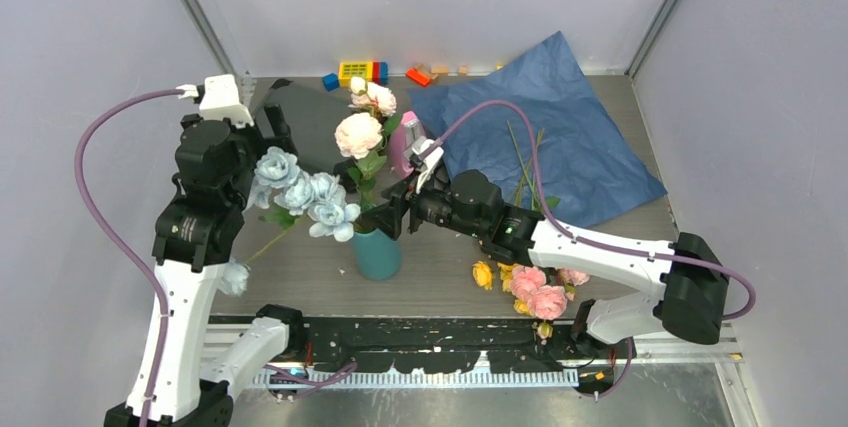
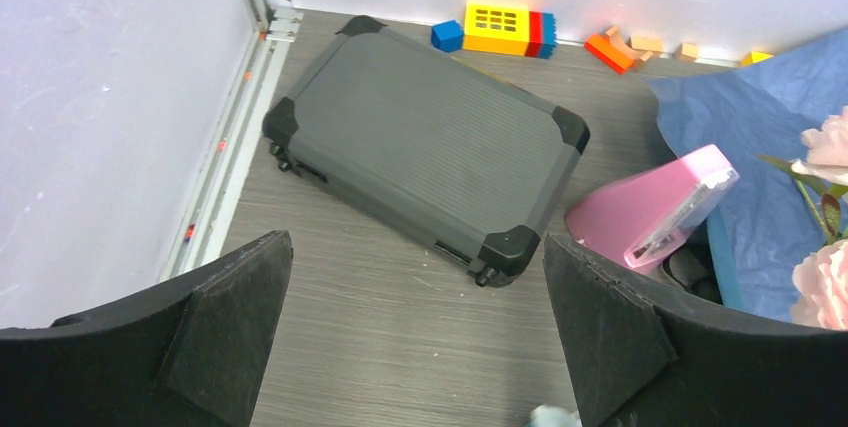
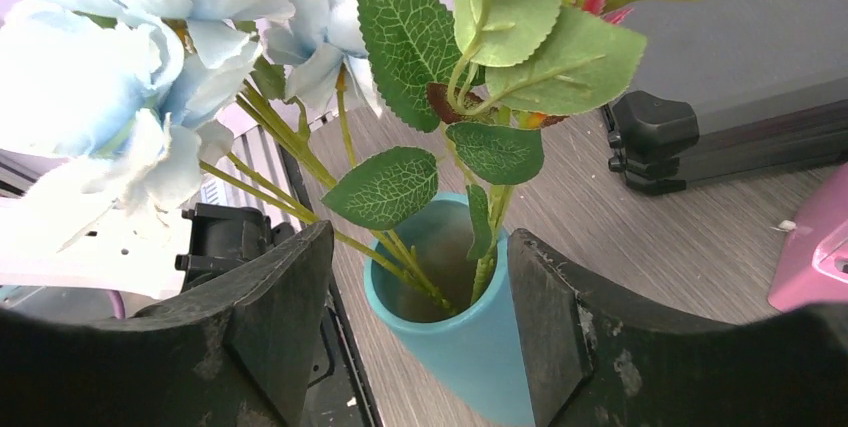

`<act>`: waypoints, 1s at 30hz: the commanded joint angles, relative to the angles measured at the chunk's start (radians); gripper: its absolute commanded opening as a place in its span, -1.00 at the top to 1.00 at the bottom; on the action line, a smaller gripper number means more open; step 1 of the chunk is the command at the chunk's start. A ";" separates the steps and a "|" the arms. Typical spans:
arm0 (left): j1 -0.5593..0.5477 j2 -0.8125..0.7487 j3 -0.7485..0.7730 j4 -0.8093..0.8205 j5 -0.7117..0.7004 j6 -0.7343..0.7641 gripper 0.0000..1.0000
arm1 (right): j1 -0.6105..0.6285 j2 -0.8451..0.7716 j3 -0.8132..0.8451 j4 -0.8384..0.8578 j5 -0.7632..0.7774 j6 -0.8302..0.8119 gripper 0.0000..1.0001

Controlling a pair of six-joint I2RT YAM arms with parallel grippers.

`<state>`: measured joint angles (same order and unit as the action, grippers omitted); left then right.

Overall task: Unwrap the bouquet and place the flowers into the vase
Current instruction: Insert the fake flower into the vase, then pick up the fake flower from the wrapping paper.

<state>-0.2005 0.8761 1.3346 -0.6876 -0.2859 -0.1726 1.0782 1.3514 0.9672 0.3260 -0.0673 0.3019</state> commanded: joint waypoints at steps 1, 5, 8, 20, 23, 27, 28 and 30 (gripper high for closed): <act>0.007 -0.035 0.012 0.014 -0.090 0.022 -0.99 | 0.005 -0.074 -0.021 0.007 0.051 0.001 -0.40; 0.007 -0.047 0.032 0.009 -0.114 0.044 -0.99 | 0.005 -0.112 -0.038 -0.023 0.111 0.001 -0.45; 0.007 -0.041 0.074 -0.006 -0.129 0.072 -0.99 | -0.003 -0.137 -0.034 -0.077 0.158 -0.021 -0.47; 0.007 0.093 0.327 -0.050 0.118 0.126 -0.92 | -0.290 -0.251 -0.013 -0.350 0.084 0.035 -0.53; 0.007 0.147 0.373 -0.049 0.257 0.107 -0.89 | -0.410 -0.248 0.019 -0.456 0.053 0.060 -0.53; 0.007 0.203 0.405 -0.032 0.432 0.075 -0.87 | -0.531 -0.238 0.061 -0.609 0.105 0.087 -0.48; 0.007 0.211 0.402 -0.014 0.476 0.065 -0.87 | -0.551 -0.237 0.069 -0.649 0.117 0.095 -0.48; 0.007 0.220 0.389 0.020 0.521 0.037 -0.87 | -0.610 -0.229 0.078 -0.709 0.125 0.127 -0.46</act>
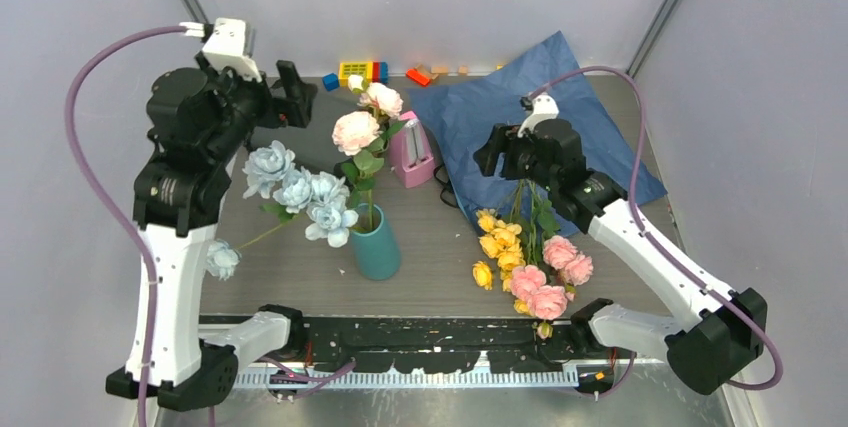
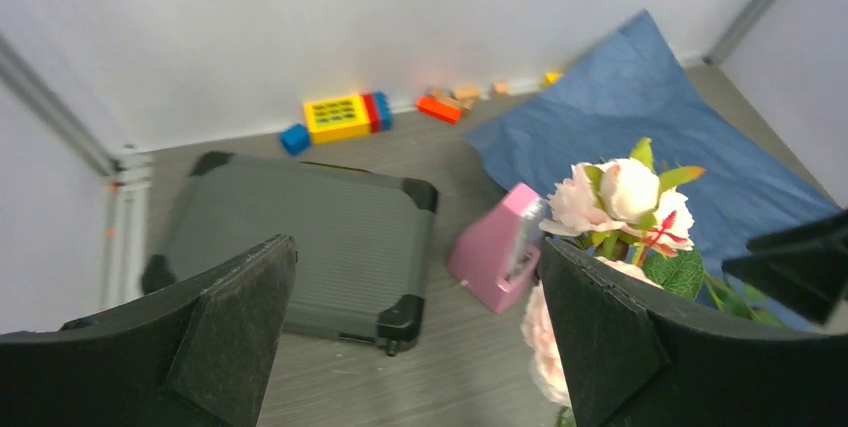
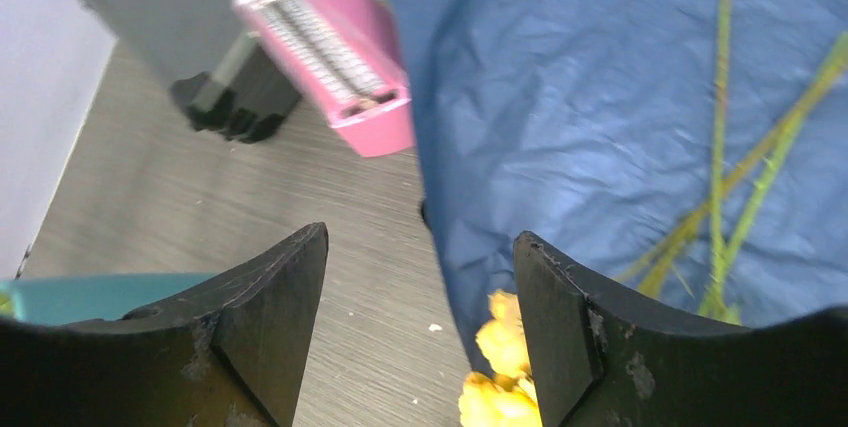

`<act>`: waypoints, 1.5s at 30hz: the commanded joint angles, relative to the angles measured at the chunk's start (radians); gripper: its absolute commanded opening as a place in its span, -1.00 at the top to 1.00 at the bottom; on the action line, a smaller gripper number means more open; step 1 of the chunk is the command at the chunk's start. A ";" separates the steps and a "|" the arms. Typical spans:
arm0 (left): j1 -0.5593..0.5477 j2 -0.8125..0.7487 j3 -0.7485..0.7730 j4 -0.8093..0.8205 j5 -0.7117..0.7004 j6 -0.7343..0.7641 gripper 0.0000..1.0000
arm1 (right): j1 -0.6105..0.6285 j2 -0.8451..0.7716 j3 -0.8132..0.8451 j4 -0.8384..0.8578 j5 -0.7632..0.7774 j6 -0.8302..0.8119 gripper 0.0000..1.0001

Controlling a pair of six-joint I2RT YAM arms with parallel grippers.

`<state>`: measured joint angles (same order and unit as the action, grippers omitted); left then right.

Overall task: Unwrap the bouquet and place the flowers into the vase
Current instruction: Pick up the fake flower from the wrapping paper.

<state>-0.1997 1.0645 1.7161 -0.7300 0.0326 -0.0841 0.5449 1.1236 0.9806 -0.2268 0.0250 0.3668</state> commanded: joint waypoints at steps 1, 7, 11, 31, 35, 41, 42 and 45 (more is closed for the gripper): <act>0.006 0.033 0.000 0.078 0.220 -0.072 -0.88 | -0.115 0.002 0.067 -0.194 0.033 0.069 -0.43; 0.006 0.031 -0.065 0.151 0.328 -0.135 -0.90 | -0.290 0.076 0.056 -0.322 0.002 0.128 -0.28; 0.006 0.015 -0.117 0.160 0.352 -0.142 -0.91 | -0.374 0.090 0.009 -0.350 -0.010 0.147 -0.27; 0.006 -0.009 -0.190 0.154 0.331 -0.101 -0.95 | -0.461 0.233 -0.101 -0.402 -0.031 0.123 -0.10; 0.006 -0.007 -0.193 0.149 0.330 -0.091 -0.95 | -0.464 0.286 -0.103 -0.374 -0.032 0.120 -0.09; 0.006 -0.012 -0.186 0.130 0.312 -0.072 -0.96 | -0.464 0.362 -0.081 -0.340 -0.028 0.110 -0.03; 0.006 -0.013 -0.184 0.128 0.309 -0.068 -0.96 | -0.464 0.369 -0.076 -0.333 -0.028 0.107 -0.01; 0.006 -0.013 -0.181 0.118 0.302 -0.059 -0.96 | -0.464 0.396 -0.068 -0.325 -0.030 0.101 0.11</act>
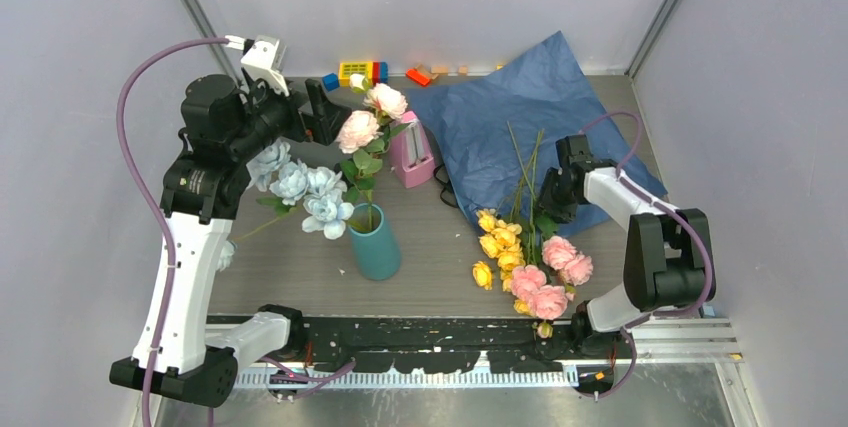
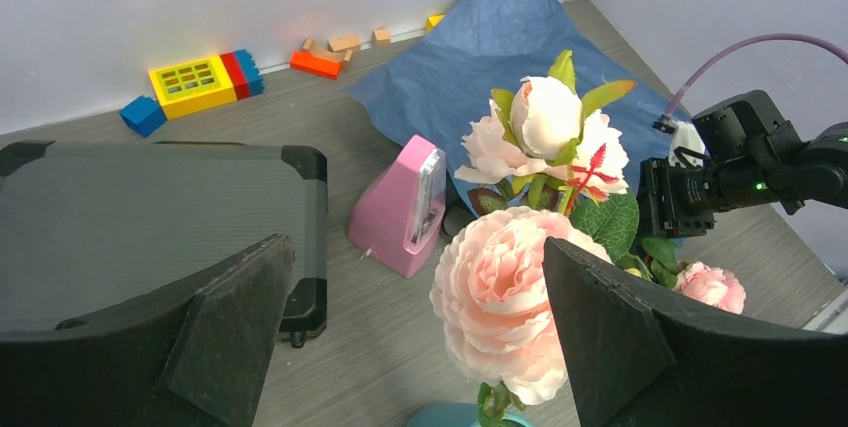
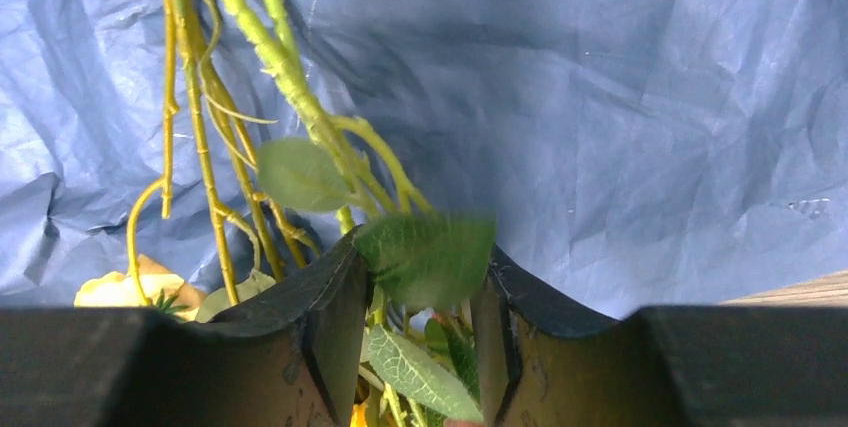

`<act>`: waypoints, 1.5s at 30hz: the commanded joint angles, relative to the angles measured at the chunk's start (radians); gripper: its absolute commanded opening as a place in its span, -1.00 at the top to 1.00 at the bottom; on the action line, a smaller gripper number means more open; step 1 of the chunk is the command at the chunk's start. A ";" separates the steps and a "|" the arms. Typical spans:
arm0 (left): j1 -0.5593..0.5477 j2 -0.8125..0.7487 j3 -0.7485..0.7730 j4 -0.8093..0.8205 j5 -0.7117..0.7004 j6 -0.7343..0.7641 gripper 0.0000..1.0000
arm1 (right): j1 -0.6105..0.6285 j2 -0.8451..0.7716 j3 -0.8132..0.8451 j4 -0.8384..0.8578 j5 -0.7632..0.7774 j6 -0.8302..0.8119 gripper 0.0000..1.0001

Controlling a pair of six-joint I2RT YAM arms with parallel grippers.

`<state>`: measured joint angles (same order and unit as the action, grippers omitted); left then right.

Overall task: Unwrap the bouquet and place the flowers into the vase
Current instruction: Pick up the fake flower from the wrapping paper.

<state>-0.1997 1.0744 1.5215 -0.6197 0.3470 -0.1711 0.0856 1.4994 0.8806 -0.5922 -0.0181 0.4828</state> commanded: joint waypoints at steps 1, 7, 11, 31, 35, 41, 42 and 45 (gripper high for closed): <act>0.006 -0.025 0.015 0.005 -0.015 0.031 -0.96 | -0.004 0.023 0.034 0.041 0.013 -0.016 0.14; 0.006 -0.020 0.021 0.009 -0.020 0.031 -0.96 | -0.004 0.042 0.035 0.047 0.009 -0.028 0.34; 0.006 -0.020 0.023 0.010 -0.019 0.032 -0.96 | -0.005 0.036 0.040 0.052 -0.006 -0.030 0.65; 0.006 -0.051 0.003 -0.025 -0.054 0.070 -0.97 | -0.004 -0.105 0.148 -0.087 0.015 -0.082 0.99; 0.006 -0.056 0.002 -0.027 -0.055 0.072 -0.97 | -0.004 -0.128 0.176 -0.124 -0.012 -0.087 1.00; 0.006 -0.075 -0.018 -0.019 -0.076 0.083 -0.96 | -0.004 -0.157 0.248 -0.206 -0.060 -0.097 1.00; 0.006 -0.082 -0.030 -0.012 -0.083 0.085 -0.96 | -0.004 -0.161 0.267 -0.227 -0.059 -0.100 0.99; 0.006 -0.097 -0.048 -0.007 -0.097 0.090 -0.96 | -0.004 -0.184 0.303 -0.260 -0.051 -0.105 1.00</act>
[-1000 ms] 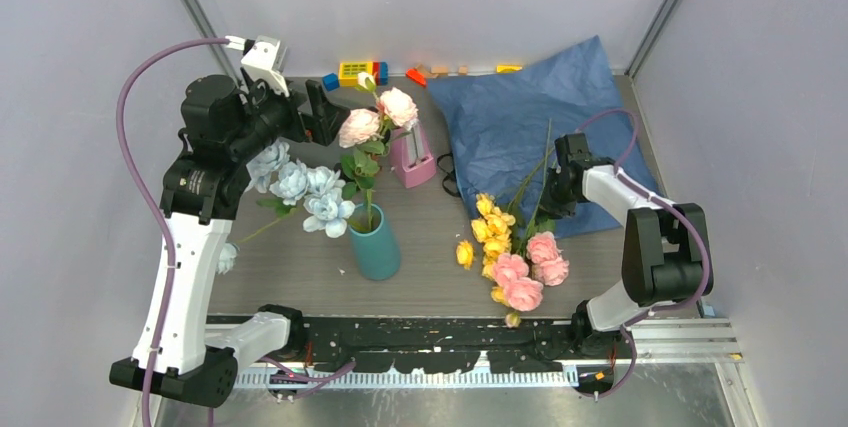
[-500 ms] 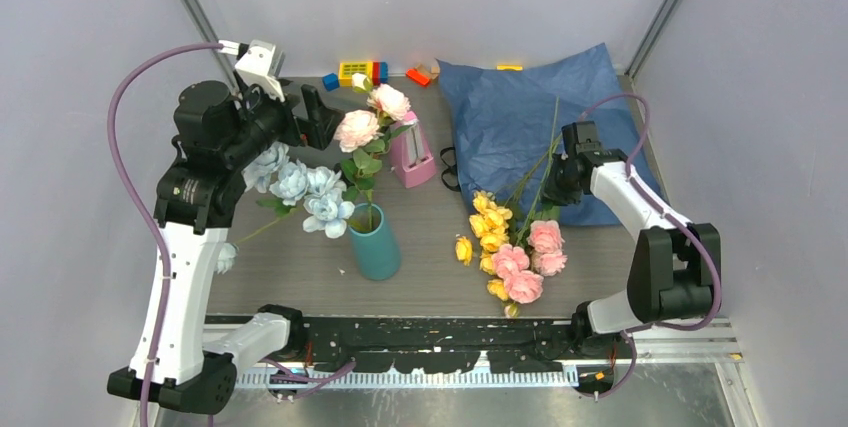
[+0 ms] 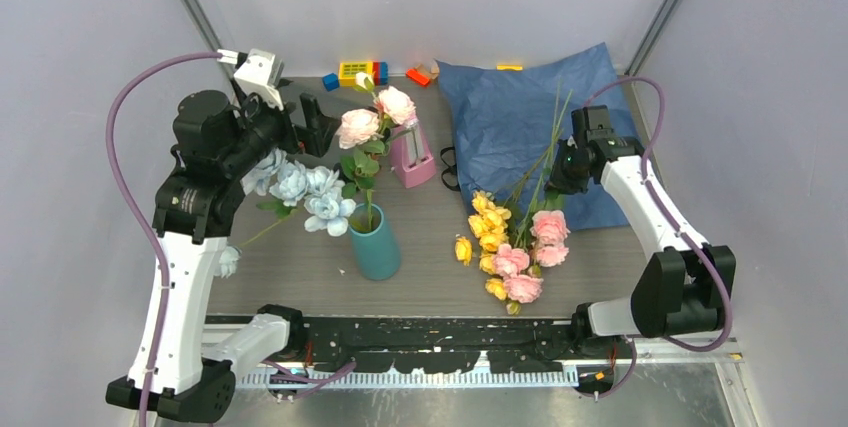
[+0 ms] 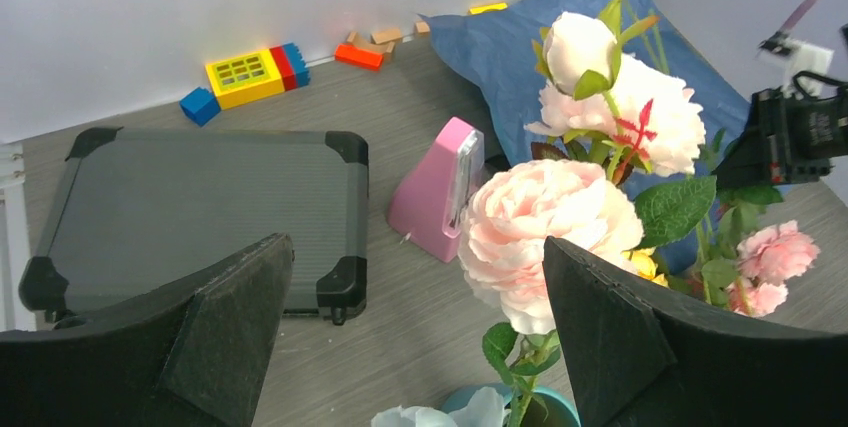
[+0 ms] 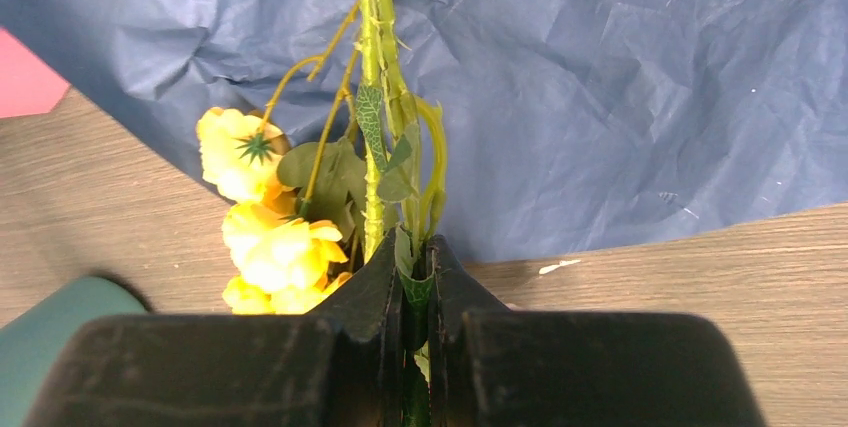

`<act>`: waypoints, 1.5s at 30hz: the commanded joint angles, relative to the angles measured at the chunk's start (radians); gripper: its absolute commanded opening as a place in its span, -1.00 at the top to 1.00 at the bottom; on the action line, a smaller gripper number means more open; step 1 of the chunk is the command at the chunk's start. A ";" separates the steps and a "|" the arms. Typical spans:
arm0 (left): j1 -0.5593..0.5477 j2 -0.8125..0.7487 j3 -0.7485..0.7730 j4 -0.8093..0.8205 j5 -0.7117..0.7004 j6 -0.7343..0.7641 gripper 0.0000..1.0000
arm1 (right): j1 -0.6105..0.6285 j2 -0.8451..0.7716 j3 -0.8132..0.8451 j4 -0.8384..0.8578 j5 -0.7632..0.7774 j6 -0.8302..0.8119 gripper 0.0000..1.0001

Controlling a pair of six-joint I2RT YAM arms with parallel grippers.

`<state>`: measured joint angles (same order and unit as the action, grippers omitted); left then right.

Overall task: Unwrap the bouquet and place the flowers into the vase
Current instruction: Pick up the fake flower from the wrapping paper.

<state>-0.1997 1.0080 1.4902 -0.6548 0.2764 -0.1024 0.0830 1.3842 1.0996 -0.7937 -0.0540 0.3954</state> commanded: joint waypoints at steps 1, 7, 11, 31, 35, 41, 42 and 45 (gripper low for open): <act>0.006 -0.032 -0.018 0.023 -0.029 0.024 -0.96 | -0.002 -0.072 0.100 -0.073 -0.013 -0.020 1.00; 0.006 -0.036 -0.018 -0.003 -0.048 0.044 -0.96 | -0.002 -0.089 0.188 -0.154 0.022 -0.027 1.00; 0.006 -0.045 -0.016 -0.020 -0.102 0.051 -0.92 | -0.002 -0.101 0.255 -0.184 0.038 -0.043 1.00; 0.004 -0.068 0.004 -0.049 -0.066 0.064 -0.86 | -0.003 -0.070 0.531 -0.245 -0.078 -0.120 1.00; 0.005 -0.066 -0.004 -0.042 -0.040 0.061 -0.87 | -0.002 -0.060 0.445 -0.216 -0.138 -0.118 0.99; 0.005 -0.063 -0.011 -0.028 0.001 0.048 -0.87 | -0.002 -0.028 0.180 -0.049 -0.295 -0.082 1.00; 0.005 -0.062 -0.011 -0.027 0.004 0.047 -0.87 | -0.002 -0.017 0.156 -0.027 -0.308 -0.071 1.00; 0.003 -0.057 -0.004 -0.028 -0.002 0.046 -0.86 | -0.001 0.046 0.050 0.065 -0.338 -0.062 1.00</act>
<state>-0.1997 0.9516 1.4673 -0.7147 0.2478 -0.0479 0.0830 1.3788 1.2335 -0.8845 -0.2916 0.3061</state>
